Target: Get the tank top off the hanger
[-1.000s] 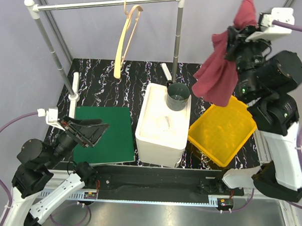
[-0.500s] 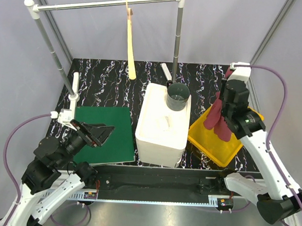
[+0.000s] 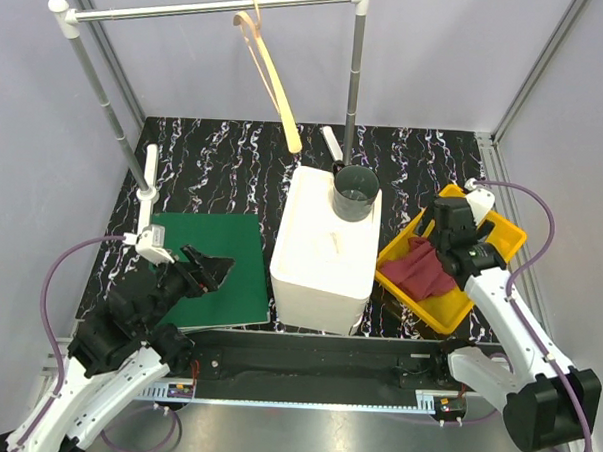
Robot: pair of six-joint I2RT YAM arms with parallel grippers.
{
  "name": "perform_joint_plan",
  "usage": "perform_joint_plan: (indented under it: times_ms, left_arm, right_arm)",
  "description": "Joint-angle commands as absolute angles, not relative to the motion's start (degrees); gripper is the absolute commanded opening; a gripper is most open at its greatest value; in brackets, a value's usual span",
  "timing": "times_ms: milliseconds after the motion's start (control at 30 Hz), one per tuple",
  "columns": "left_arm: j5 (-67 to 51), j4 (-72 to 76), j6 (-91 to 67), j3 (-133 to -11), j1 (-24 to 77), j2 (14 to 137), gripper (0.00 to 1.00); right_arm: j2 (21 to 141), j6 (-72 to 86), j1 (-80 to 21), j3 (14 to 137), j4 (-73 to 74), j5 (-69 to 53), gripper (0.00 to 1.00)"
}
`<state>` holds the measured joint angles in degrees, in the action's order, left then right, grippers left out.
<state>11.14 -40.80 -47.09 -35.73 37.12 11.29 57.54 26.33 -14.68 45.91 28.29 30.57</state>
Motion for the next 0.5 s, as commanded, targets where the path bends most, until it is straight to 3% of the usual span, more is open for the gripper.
perform_joint_plan:
  times_ms: [0, 167, 467]
  left_arm:
    - [13.18, -39.2, -48.52, -34.72, 37.09, 10.2, 0.85]
    - [12.57, -39.2, -49.48, -32.96, 37.09, 8.62, 0.87]
    - [11.69, -38.32, -51.59, -27.6, 37.09, 3.78, 0.89]
  right_arm:
    - [53.18, 34.09, -14.5, 48.07, 34.18, 22.97, 1.0]
    - [45.28, 35.15, -14.59, 46.76, 37.97, 10.4, 1.0]
    - [33.05, 38.49, -14.5, 39.64, 37.62, 0.8, 1.0]
